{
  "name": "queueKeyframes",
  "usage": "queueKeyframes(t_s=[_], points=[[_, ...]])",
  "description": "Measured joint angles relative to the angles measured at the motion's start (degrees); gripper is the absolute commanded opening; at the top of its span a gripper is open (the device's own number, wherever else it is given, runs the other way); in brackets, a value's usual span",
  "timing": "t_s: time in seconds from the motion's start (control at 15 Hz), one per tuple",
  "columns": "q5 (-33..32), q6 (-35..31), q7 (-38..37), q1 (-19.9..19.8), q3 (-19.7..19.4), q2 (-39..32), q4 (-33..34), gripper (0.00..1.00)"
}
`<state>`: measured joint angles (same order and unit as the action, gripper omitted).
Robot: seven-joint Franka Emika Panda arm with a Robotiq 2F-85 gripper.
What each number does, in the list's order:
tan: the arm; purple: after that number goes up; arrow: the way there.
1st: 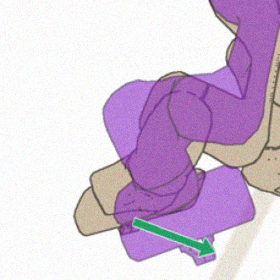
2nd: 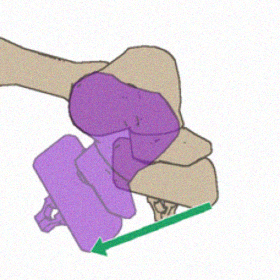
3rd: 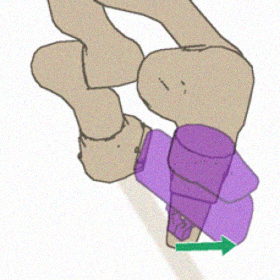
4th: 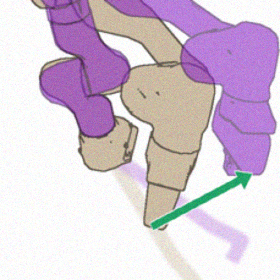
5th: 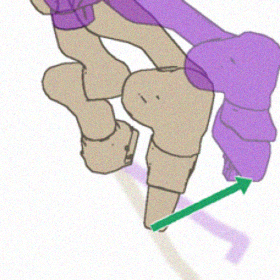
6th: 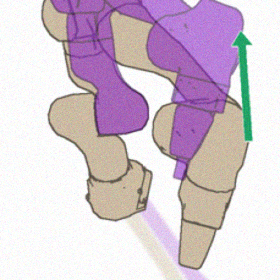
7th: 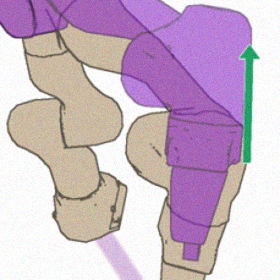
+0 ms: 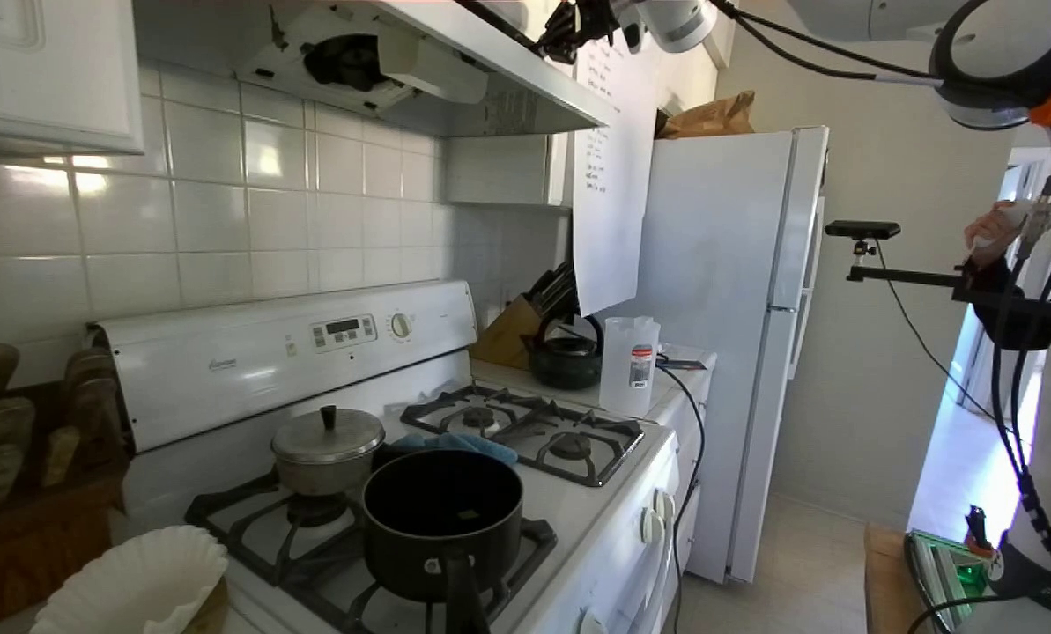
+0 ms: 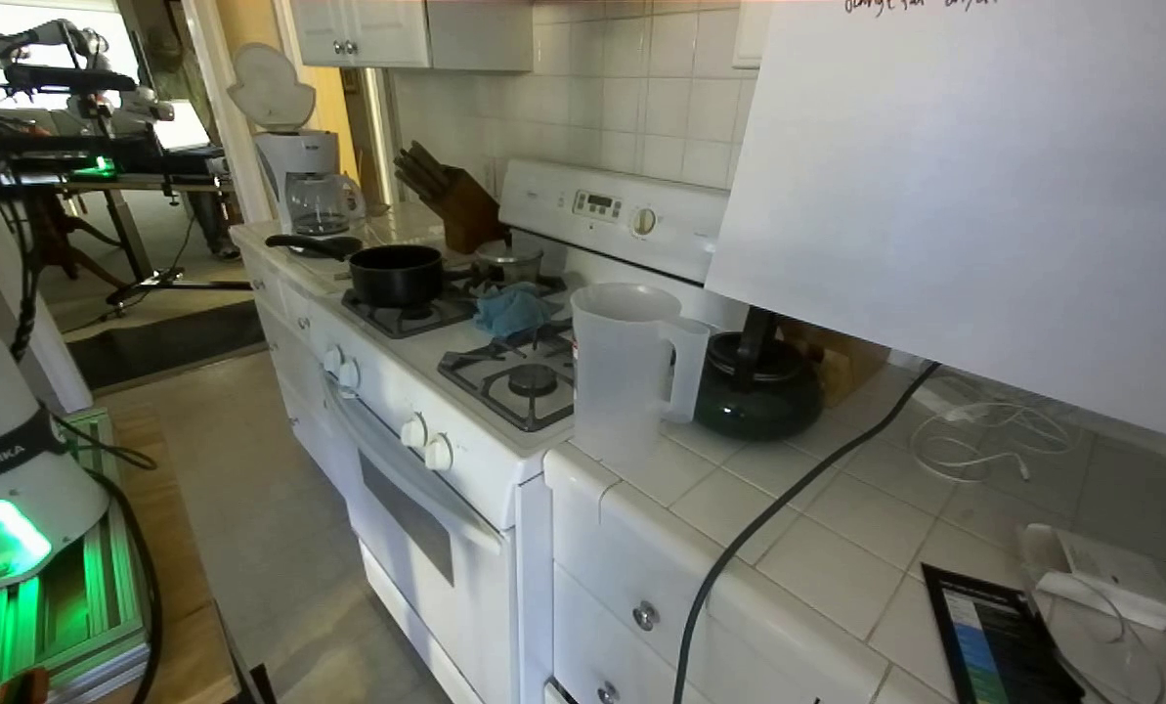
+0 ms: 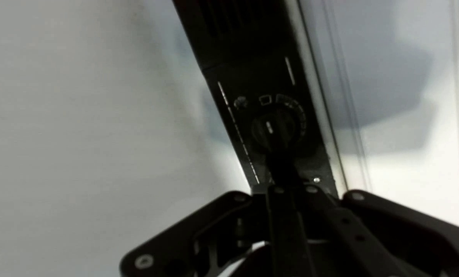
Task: Flip the switch at the top
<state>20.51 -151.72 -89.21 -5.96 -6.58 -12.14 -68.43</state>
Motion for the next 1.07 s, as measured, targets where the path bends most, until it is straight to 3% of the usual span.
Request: queueKeyframes(t_s=[0.67, 0.87, 1.07], points=[[-7.0, 9.2, -14.0, 0.3, -1.1, -3.0, 8.1, 0.00], [-7.5, 12.4, -11.4, 0.1, -1.0, -4.0, 11.0, 0.00], [-6.9, 13.8, -3.6, -0.9, 0.4, -5.2, 16.8, 0.00]])
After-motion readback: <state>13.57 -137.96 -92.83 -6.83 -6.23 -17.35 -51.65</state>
